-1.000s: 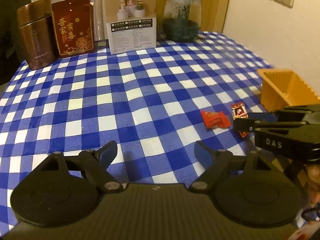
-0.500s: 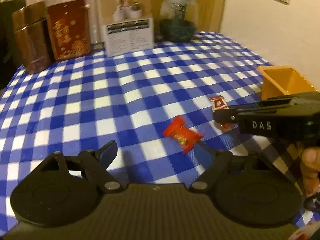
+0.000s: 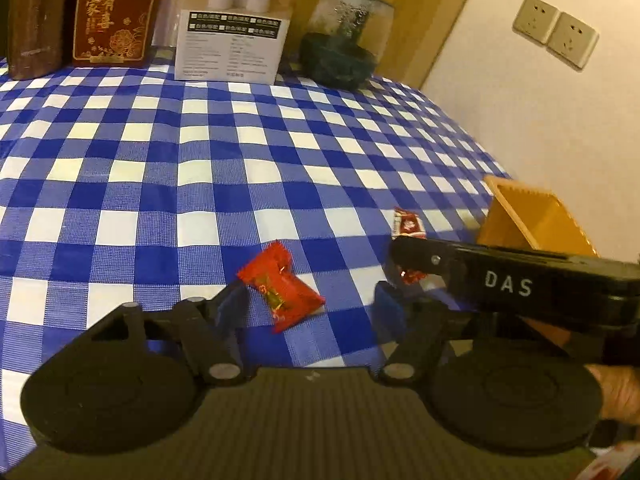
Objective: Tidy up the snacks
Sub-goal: 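Grasp the brown-wrapped candy with the right gripper while the left grasps a red-wrapped candy, then carry both held candies over the orange tray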
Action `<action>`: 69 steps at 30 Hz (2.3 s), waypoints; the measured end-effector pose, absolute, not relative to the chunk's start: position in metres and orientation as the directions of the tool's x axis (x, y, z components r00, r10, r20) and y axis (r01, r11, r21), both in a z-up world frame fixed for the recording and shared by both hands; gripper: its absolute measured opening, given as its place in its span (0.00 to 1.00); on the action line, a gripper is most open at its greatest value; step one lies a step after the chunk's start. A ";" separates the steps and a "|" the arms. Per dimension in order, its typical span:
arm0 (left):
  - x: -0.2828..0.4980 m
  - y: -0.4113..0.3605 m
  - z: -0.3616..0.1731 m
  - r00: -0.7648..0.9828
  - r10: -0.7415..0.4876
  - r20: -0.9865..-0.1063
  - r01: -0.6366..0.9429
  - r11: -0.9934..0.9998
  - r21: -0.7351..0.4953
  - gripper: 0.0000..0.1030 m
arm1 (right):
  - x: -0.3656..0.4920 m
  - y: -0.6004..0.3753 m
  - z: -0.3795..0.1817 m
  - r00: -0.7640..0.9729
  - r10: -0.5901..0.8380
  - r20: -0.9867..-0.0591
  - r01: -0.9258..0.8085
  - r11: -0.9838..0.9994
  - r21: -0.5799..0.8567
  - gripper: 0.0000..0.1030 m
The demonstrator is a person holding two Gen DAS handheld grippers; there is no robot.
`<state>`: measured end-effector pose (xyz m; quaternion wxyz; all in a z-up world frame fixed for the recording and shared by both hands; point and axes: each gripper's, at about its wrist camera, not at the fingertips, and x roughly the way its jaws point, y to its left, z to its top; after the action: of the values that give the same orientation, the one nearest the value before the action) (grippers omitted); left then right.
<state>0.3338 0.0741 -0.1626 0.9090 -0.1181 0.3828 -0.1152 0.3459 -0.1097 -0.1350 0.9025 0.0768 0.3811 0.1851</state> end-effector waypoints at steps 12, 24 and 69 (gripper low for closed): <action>0.338 0.087 -0.165 0.692 -0.256 -0.675 0.016 0.940 -0.340 0.20 | 0.344 -0.113 -0.128 0.682 0.366 -0.633 -0.240 0.930 0.278 0.24; 0.331 0.083 -0.160 0.670 -0.230 -0.706 0.038 0.960 -0.276 0.18 | 0.335 -0.108 -0.128 0.658 0.389 -0.645 -0.284 0.921 0.266 0.23; 0.169 0.009 -0.104 0.697 -0.272 -0.664 0.225 0.962 -0.157 0.18 | 0.126 -0.177 -0.100 0.682 0.329 -0.653 -0.239 0.944 0.227 0.23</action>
<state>0.1693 0.0091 -0.1039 0.9205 -0.0319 0.3653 -0.1349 0.1258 -0.1773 -0.0995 0.9150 0.0617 0.3674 0.1552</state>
